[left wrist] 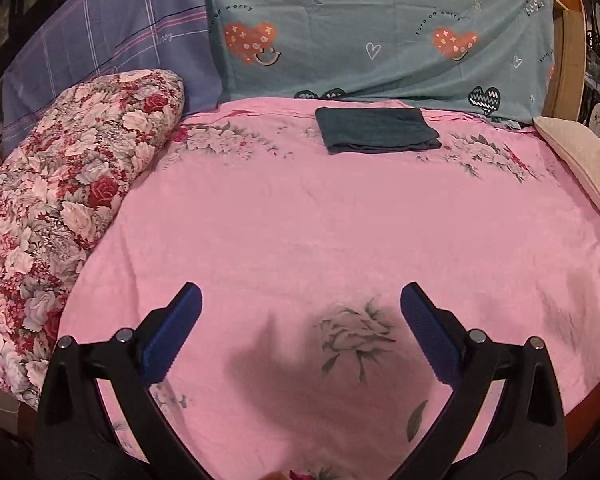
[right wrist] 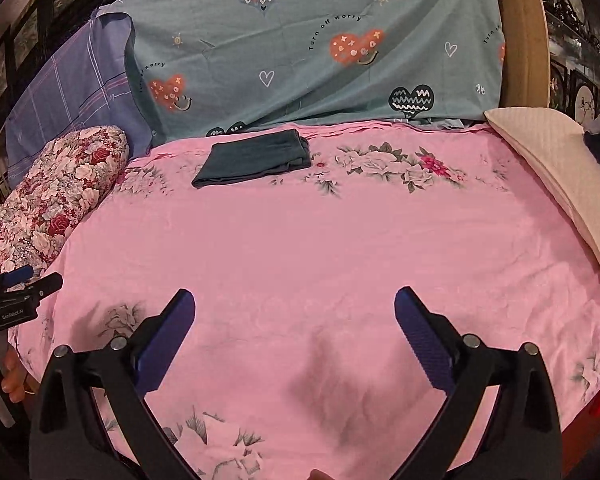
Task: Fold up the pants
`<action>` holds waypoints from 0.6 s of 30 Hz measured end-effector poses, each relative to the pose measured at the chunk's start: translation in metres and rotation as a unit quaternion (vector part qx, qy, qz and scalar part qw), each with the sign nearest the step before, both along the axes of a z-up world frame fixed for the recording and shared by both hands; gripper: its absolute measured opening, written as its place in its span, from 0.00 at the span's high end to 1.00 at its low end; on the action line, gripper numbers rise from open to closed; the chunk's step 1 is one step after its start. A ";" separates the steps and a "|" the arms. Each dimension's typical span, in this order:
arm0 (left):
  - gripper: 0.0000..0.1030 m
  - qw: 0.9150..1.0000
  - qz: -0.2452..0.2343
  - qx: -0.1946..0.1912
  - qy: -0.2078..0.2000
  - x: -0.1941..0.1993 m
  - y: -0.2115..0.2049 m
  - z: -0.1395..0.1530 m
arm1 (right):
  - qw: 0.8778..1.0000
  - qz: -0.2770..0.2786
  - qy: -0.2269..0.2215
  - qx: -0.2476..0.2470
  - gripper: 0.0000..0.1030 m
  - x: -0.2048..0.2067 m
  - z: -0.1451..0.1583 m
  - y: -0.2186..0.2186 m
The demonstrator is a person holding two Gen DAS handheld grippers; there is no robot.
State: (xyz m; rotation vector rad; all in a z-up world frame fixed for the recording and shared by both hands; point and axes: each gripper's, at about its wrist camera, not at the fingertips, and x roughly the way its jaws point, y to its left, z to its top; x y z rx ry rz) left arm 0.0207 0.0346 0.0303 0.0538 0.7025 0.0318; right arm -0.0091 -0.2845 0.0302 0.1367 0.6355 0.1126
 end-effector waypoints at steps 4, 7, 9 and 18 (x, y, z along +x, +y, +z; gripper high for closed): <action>0.02 1.000 0.001 -0.009 -0.007 -0.003 0.003 0.007 | 1.000 0.005 -0.002 0.003 0.03 -0.006 0.003 0.004; 0.02 1.000 -0.006 -0.005 -0.009 -0.004 0.000 0.009 | 1.000 0.005 -0.003 0.000 0.03 -0.008 0.003 0.006; 0.02 1.000 -0.009 -0.004 -0.009 -0.003 -0.003 0.009 | 1.000 0.004 -0.004 -0.002 0.03 -0.009 0.002 0.007; 0.02 1.000 -0.013 -0.004 -0.009 -0.001 -0.004 0.009 | 1.000 -0.007 -0.005 -0.012 0.03 -0.008 0.002 0.006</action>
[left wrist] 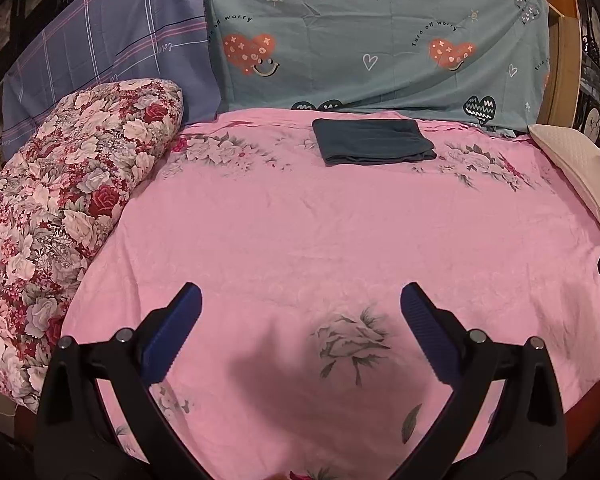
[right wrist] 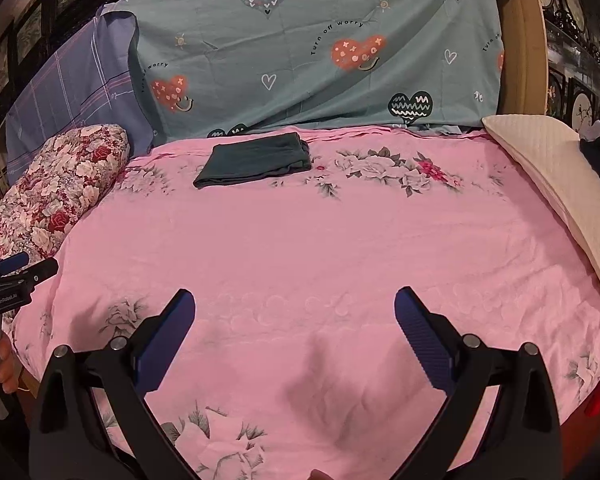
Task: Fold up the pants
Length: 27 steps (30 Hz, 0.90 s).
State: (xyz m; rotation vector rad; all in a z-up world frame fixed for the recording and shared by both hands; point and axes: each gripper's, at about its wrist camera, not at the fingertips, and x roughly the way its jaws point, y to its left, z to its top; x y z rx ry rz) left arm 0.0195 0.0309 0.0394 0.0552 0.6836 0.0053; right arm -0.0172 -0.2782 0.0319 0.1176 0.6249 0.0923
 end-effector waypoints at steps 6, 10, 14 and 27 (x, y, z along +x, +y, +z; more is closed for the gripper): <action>0.02 1.000 -0.001 0.002 -0.001 -0.001 -0.002 0.001 | 1.000 -0.003 -0.001 0.000 0.03 -0.002 0.000 -0.002; 0.02 1.000 0.001 0.002 -0.001 -0.001 -0.003 0.002 | 1.000 -0.002 0.000 0.001 0.03 -0.002 -0.001 -0.002; 0.02 1.000 -0.002 -0.001 0.001 -0.002 -0.004 0.001 | 1.000 -0.001 0.000 0.000 0.03 -0.004 -0.001 -0.002; 0.02 1.000 -0.010 0.002 -0.002 -0.004 -0.005 0.002 | 1.000 -0.002 0.002 0.001 0.03 -0.005 -0.006 -0.001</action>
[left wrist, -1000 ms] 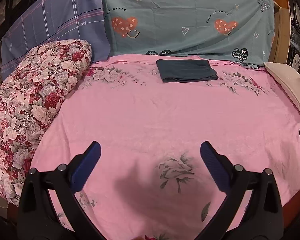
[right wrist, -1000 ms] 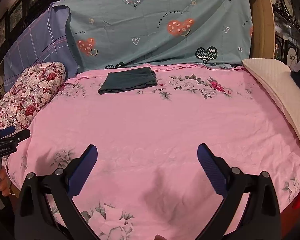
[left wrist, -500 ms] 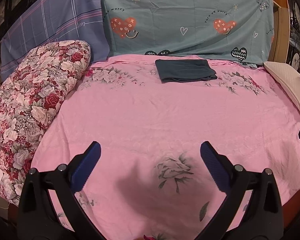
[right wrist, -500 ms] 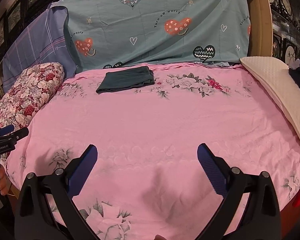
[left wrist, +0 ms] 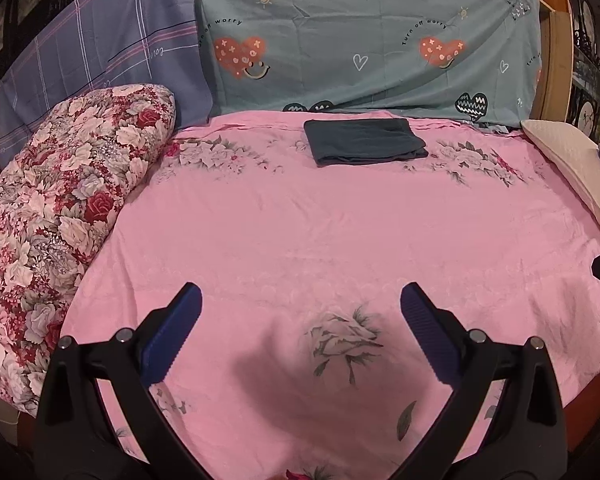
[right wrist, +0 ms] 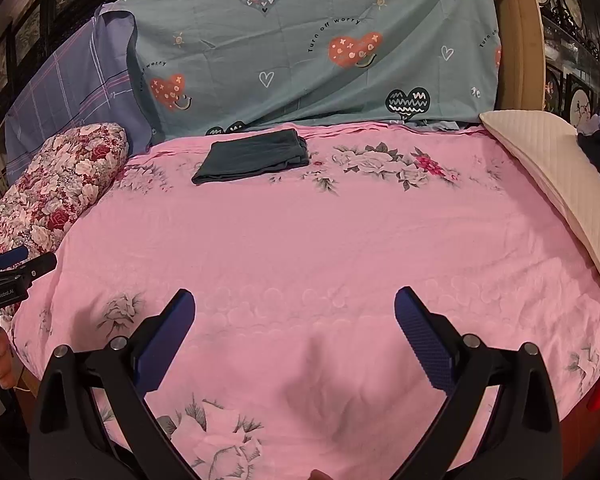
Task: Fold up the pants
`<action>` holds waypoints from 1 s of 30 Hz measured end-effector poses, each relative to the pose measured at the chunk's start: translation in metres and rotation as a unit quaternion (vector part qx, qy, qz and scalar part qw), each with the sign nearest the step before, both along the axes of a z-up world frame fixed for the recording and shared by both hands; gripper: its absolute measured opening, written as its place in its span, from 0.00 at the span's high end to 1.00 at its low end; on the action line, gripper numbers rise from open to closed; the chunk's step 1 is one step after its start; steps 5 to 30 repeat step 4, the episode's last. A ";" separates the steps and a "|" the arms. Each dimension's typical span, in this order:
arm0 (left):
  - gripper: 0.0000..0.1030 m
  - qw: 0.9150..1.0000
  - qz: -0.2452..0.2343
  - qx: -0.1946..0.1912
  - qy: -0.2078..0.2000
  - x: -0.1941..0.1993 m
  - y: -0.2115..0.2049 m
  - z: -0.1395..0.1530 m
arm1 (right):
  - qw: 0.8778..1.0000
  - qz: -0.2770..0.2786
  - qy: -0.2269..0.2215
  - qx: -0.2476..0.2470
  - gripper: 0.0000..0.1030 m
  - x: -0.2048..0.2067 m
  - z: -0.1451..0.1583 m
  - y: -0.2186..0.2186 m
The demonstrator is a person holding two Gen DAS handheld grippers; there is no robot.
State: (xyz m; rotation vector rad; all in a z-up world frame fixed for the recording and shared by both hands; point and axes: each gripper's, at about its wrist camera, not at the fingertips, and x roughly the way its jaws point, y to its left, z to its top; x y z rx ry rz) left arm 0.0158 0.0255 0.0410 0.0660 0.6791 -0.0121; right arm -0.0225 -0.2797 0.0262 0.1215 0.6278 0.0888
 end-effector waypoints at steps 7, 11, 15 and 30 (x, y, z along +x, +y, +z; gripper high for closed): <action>0.02 1.000 0.008 0.000 0.000 0.000 0.003 -0.001 | 1.000 0.001 0.000 0.000 0.03 -0.001 -0.001 0.001; 0.02 1.000 0.008 0.000 0.000 0.000 0.003 -0.001 | 1.000 0.001 0.000 0.000 0.03 -0.001 -0.001 0.001; 0.02 1.000 0.008 0.000 0.000 0.000 0.003 -0.001 | 1.000 0.001 0.000 0.000 0.03 -0.001 -0.001 0.001; 0.02 1.000 0.008 0.000 0.000 0.000 0.003 -0.001 | 1.000 0.001 0.000 0.000 0.03 -0.001 -0.001 0.001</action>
